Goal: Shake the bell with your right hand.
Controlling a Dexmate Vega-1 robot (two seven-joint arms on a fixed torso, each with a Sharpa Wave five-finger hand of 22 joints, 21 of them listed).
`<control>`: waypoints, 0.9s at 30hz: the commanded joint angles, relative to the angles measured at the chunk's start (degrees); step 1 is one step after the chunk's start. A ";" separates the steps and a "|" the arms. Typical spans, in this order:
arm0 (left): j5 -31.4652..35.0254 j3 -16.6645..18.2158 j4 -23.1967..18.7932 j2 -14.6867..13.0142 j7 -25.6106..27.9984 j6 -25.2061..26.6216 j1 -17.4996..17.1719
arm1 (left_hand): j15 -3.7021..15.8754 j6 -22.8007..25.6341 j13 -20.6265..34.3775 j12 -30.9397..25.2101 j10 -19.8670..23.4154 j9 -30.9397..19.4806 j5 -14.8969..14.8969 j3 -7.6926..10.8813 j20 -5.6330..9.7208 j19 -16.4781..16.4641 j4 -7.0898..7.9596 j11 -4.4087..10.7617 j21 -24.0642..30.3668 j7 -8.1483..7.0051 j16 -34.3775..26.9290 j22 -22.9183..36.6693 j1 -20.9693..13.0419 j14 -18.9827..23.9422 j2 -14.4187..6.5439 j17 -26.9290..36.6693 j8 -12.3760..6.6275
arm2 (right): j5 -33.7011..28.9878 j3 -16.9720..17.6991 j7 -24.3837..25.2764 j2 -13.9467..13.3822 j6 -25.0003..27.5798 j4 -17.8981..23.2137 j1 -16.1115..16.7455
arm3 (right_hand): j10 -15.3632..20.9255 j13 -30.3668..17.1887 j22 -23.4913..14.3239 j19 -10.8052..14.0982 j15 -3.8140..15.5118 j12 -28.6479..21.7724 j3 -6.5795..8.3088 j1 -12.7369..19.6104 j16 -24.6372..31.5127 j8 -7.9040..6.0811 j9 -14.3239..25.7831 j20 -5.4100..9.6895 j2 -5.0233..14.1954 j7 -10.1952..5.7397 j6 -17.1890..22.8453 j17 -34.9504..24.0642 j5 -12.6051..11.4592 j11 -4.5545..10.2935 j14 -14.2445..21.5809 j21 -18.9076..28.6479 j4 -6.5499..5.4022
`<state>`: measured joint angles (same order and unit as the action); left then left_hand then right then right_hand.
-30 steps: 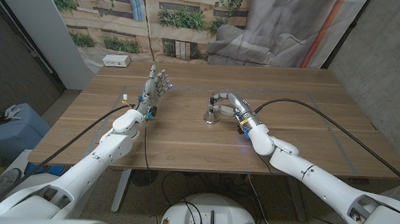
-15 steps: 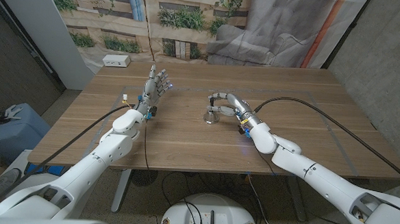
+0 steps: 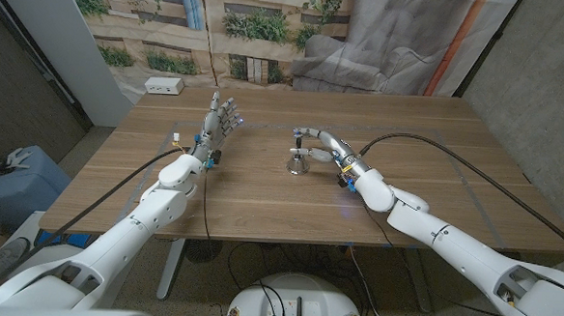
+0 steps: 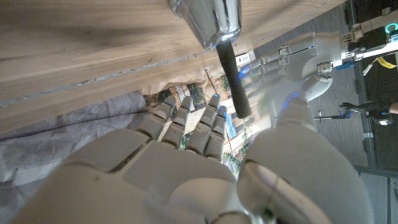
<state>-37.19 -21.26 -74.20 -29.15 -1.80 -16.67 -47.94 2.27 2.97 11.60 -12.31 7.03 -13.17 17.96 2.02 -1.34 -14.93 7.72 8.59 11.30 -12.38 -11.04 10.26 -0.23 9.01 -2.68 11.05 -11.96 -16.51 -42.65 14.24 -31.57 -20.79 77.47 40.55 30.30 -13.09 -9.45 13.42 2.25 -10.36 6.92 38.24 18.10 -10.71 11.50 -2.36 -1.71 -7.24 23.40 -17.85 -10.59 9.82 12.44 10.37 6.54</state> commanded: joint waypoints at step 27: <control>0.01 -0.01 -0.07 0.01 0.05 0.02 -0.04 | 5.54 0.02 0.28 -0.32 0.16 -0.25 0.35 0.03 0.13 -0.41 0.26 0.25 0.39 -0.35 -0.33 0.32 0.05 0.36 -0.45 0.27 -0.33 | 18.57 8.39 -3.51 2.68 -2.03 2.00 5.10 | -11.50 1.30 -0.22 -1.72 -0.33 0.30 -1.99 -10.62 -3.69 0.44 -0.60 2.04 1.23 2.38 -7.71 1.17 0.41 -5.03 -6.72 0.30 -3.15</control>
<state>-37.19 -21.25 -74.22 -29.15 -1.80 -16.67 -47.96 2.27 2.97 11.60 -12.31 7.03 -13.17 17.96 2.02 -1.34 -14.93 7.73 8.59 11.30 -12.38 -11.04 10.26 -0.23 9.01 -2.68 11.05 -11.96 -3.17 -36.71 10.62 -30.05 -24.40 78.01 43.73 19.30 -11.70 -9.45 11.70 1.92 -10.15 4.98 28.23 14.58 -10.37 10.91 -0.80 -0.77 -4.90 16.14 -16.74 -10.17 4.89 6.02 10.37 3.78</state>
